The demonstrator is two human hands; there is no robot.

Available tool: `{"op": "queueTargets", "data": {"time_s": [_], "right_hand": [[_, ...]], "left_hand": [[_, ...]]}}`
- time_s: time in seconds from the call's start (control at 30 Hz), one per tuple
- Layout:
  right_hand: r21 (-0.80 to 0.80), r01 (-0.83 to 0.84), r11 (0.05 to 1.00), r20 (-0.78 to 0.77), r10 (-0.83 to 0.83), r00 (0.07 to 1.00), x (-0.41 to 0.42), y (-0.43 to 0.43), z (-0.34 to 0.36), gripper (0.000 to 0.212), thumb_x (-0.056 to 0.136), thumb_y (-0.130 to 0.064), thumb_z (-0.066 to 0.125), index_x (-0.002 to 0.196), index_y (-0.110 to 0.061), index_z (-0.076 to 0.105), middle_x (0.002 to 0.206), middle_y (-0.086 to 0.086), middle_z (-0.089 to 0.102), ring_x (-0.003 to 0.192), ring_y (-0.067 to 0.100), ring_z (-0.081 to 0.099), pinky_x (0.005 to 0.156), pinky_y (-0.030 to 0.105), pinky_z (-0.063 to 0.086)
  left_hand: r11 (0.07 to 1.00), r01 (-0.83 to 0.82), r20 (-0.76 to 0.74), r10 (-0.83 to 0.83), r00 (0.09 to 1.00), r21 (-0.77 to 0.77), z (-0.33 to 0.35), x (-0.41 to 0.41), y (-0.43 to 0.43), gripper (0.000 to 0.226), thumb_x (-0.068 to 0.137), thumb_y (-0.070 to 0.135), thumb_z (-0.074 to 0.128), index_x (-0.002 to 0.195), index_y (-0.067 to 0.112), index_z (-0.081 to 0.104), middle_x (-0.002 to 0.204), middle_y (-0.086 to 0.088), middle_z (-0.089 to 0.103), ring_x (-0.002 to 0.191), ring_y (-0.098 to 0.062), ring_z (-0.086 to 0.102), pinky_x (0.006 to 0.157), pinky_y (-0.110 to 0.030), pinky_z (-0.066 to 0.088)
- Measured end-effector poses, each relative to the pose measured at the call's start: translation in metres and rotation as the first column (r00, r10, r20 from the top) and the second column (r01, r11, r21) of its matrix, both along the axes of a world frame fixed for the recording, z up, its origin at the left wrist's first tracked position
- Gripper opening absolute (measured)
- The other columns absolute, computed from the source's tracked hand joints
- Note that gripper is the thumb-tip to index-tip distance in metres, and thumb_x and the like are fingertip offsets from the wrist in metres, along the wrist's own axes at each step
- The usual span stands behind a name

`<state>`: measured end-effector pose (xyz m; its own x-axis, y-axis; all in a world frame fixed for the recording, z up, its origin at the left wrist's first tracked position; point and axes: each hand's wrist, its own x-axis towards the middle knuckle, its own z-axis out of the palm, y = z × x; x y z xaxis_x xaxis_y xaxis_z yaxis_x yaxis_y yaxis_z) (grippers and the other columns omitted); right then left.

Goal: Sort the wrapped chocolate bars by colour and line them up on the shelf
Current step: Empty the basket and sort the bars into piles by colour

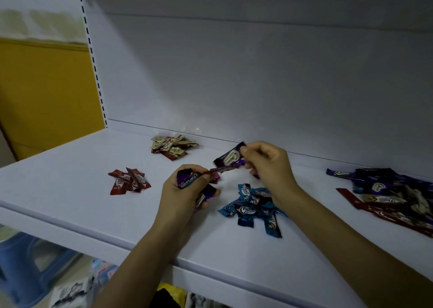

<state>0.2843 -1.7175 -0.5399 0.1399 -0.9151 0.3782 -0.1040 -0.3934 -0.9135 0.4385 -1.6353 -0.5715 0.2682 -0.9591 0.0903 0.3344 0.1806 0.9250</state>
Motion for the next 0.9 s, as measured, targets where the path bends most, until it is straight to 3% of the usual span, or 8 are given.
{"op": "queueTargets", "data": {"time_s": [0.1, 0.23, 0.37, 0.47, 0.57, 0.73, 0.83, 0.9], "right_hand": [[0.244, 0.147, 0.959, 0.157, -0.189, 0.969, -0.021, -0.024, 0.0, 0.009, 0.092, -0.011, 0.057, 0.092, -0.011, 0.066, 0.07, -0.002, 0.062, 0.057, 0.005, 0.056, 0.05, 0.016, 0.049], [0.46, 0.114, 0.881, 0.207, -0.231, 0.951, -0.05, -0.045, -0.005, 0.014, 0.093, -0.009, 0.055, 0.106, -0.006, 0.06, 0.08, 0.006, 0.065, 0.068, 0.014, 0.061, 0.061, 0.025, 0.05], [0.389, 0.097, 0.916, 0.07, -0.134, 0.988, -0.044, -0.038, -0.003, 0.022, 0.092, -0.027, 0.06, 0.107, -0.011, 0.062, 0.09, 0.004, 0.07, 0.078, 0.016, 0.068, 0.062, 0.025, 0.052], [0.26, -0.124, 0.958, -0.034, 0.138, 0.99, -0.02, -0.015, 0.004, 0.036, 0.082, -0.048, 0.06, 0.103, -0.019, 0.066, 0.09, -0.003, 0.074, 0.079, 0.011, 0.07, 0.059, 0.019, 0.053], [0.159, -0.229, 0.96, -0.195, 0.258, 0.946, -0.002, 0.003, 0.006, 0.017, 0.084, -0.033, 0.065, 0.093, -0.019, 0.069, 0.082, -0.006, 0.074, 0.073, 0.007, 0.069, 0.06, 0.016, 0.053], [0.355, -0.267, 0.896, 0.112, 0.242, 0.964, 0.02, 0.005, 0.019, 0.008, 0.091, -0.014, 0.06, 0.089, -0.011, 0.067, 0.073, 0.0, 0.073, 0.063, 0.009, 0.066, 0.057, 0.019, 0.053], [0.356, -0.264, 0.896, 0.127, 0.234, 0.964, 0.049, 0.0, 0.025, 0.008, 0.092, -0.011, 0.058, 0.091, -0.012, 0.066, 0.073, 0.001, 0.074, 0.062, 0.009, 0.068, 0.055, 0.019, 0.054], [0.352, -0.269, 0.896, 0.106, 0.247, 0.963, 0.078, 0.0, 0.024, 0.011, 0.091, -0.008, 0.058, 0.091, -0.016, 0.066, 0.072, 0.001, 0.073, 0.06, 0.008, 0.067, 0.054, 0.02, 0.053]], "left_hand": [[1.0, -0.007, -0.016, 0.007, 1.0, 0.014, 0.001, 0.0, 0.0, 0.008, 0.091, 0.01, 0.06, 0.088, 0.017, 0.062, 0.084, -0.006, 0.075, 0.068, -0.018, 0.072, 0.044, -0.018, 0.048], [1.0, -0.01, -0.02, 0.011, 1.0, 0.012, 0.001, -0.001, 0.0, 0.004, 0.091, 0.014, 0.061, 0.09, 0.017, 0.059, 0.085, -0.006, 0.075, 0.067, -0.018, 0.072, 0.044, -0.018, 0.048], [1.0, -0.018, -0.034, 0.018, 0.999, 0.012, 0.001, -0.001, 0.0, 0.004, 0.091, 0.014, 0.061, 0.09, 0.016, 0.057, 0.084, -0.008, 0.075, 0.064, -0.018, 0.071, 0.042, -0.018, 0.047], [1.0, -0.016, 0.003, 0.016, 1.0, 0.018, 0.001, -0.001, 0.0, 0.004, 0.092, 0.015, 0.06, 0.091, 0.016, 0.057, 0.084, -0.008, 0.075, 0.065, -0.018, 0.07, 0.043, -0.018, 0.047], [0.999, -0.026, 0.049, 0.024, 0.998, 0.027, 0.0, -0.001, -0.001, 0.002, 0.093, 0.016, 0.059, 0.092, 0.017, 0.058, 0.087, -0.008, 0.074, 0.069, -0.018, 0.07, 0.046, -0.019, 0.046], [0.984, 0.099, -0.142, -0.077, 0.987, 0.149, 0.007, 0.021, 0.005, 0.015, 0.093, 0.019, 0.058, 0.107, 0.013, 0.059, 0.089, -0.011, 0.075, 0.067, -0.018, 0.071, 0.042, -0.019, 0.047], [0.977, 0.019, -0.206, 0.026, 0.978, 0.212, 0.012, 0.064, 0.017, 0.016, 0.093, 0.02, 0.058, 0.106, 0.012, 0.063, 0.09, -0.011, 0.075, 0.067, -0.019, 0.072, 0.04, -0.018, 0.047], [0.978, -0.034, -0.38, 0.113, 0.918, 0.208, 0.017, 0.098, 0.032, 0.013, 0.092, 0.018, 0.058, 0.098, 0.008, 0.063, 0.085, -0.012, 0.074, 0.061, -0.018, 0.07, 0.038, -0.016, 0.046]]}}
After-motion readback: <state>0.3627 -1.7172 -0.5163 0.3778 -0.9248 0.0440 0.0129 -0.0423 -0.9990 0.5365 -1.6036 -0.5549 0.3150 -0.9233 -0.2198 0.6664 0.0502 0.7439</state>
